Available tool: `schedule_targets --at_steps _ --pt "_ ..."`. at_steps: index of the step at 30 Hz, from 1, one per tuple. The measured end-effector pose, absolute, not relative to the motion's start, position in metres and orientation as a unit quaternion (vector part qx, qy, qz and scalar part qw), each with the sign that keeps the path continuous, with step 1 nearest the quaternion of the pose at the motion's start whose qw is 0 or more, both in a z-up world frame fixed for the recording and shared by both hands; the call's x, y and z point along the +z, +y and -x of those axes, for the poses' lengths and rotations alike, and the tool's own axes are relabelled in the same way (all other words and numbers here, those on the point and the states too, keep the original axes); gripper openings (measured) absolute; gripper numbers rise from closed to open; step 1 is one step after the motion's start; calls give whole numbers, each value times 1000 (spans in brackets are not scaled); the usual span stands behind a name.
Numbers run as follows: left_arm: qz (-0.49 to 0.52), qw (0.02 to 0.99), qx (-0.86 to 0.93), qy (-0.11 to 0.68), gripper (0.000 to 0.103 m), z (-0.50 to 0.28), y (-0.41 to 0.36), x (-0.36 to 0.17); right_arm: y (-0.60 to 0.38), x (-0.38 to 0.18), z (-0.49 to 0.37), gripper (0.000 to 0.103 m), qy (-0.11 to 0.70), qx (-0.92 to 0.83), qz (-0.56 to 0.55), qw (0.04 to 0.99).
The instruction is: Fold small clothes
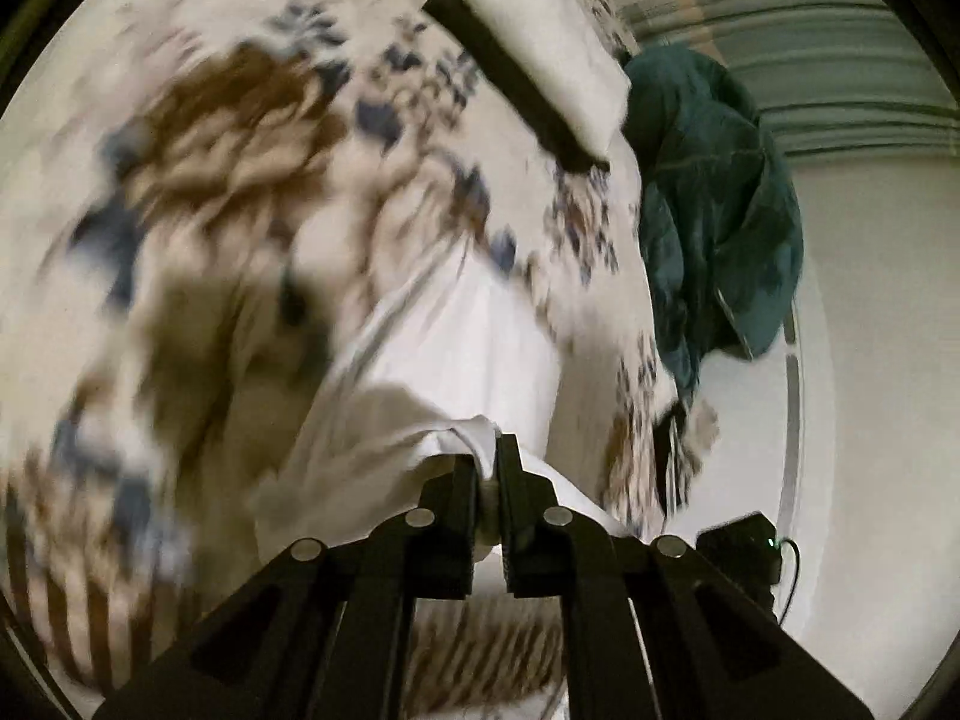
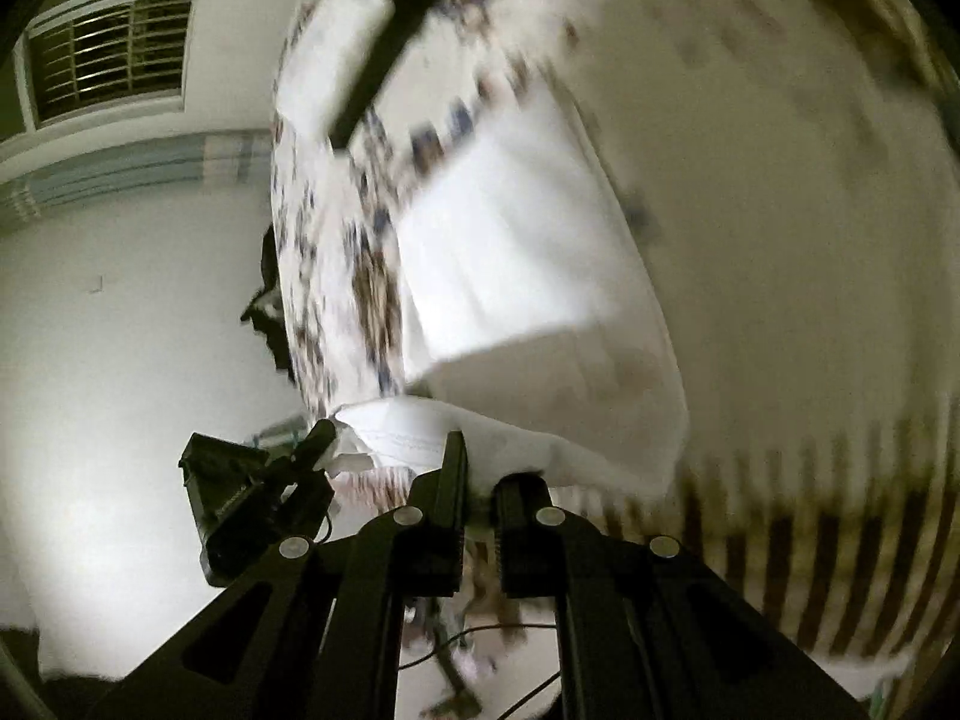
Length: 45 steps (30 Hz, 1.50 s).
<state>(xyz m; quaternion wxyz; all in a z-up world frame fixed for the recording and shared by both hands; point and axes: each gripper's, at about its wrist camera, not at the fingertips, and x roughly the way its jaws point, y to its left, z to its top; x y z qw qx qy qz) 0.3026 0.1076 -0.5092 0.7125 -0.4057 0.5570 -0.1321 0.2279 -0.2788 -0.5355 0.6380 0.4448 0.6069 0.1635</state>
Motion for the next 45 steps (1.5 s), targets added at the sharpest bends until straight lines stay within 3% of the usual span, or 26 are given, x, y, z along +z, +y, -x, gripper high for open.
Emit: schedule_targets --at_steps 5,7,8,9,10,11,16,19,22,25,29,30,31,32,33,35,40,43,44,45 --pt "424 699 -126 562 8 -379 104 -546 -289 -563 -308 8 592 122 -449 658" --pt "450 678 -119 569 33 -399 112 -562 -297 -574 -332 11 582 103 -461 662" --pt "459 675 -119 565 59 -401 116 -562 -298 -577 -336 19 583 101 -464 659" --pt "463 677 -120 560 65 -402 120 -560 -300 -577 -339 26 585 98 -466 657" --pt "459 682 -123 556 65 -402 125 -556 -299 -577 -336 47 580 96 -465 662" --pt "443 688 -125 561 65 -401 127 -552 -300 -573 -332 55 575 96 -461 669" --pt "316 715 -119 612 65 -382 117 -540 -297 -572 -310 56 611 68 -381 691" --pt "303 701 -92 639 65 -343 114 -540 -295 -584 -289 56 642 43 -363 674" --pt "358 671 -65 646 65 -281 117 -541 -292 -585 -255 56 646 30 -396 652" --pt "456 596 -57 658 65 -248 110 -576 -278 -588 -214 56 656 19 -423 625" --pt "552 568 -48 609 63 -249 100 -613 -255 -620 -194 56 663 31 -485 569" --pt "560 577 -45 593 47 -252 101 -614 -252 -628 -193 56 657 33 -506 557" --pt "556 590 -37 585 34 -255 103 -613 -250 -637 -191 46 645 32 -530 549" --pt "548 596 -31 586 22 -259 107 -612 -251 -644 -191 21 630 20 -548 550" --pt "548 597 -31 586 21 -260 113 -609 -253 -649 -191 15 624 7 -554 551" --pt "529 612 -33 587 20 -260 124 -598 -257 -649 -189 9 612 -11 -565 554" --pt "455 689 29 563 17 -263 200 -570 -259 -634 -183 9 618 -24 -525 585" --pt "488 666 39 563 26 -257 233 -576 -259 -628 -185 11 636 -7 -500 588" --pt "484 660 27 575 43 -258 229 -576 -259 -622 -186 20 648 -2 -475 596" --pt "476 658 8 584 67 -259 221 -575 -260 -617 -187 28 656 -1 -456 602"
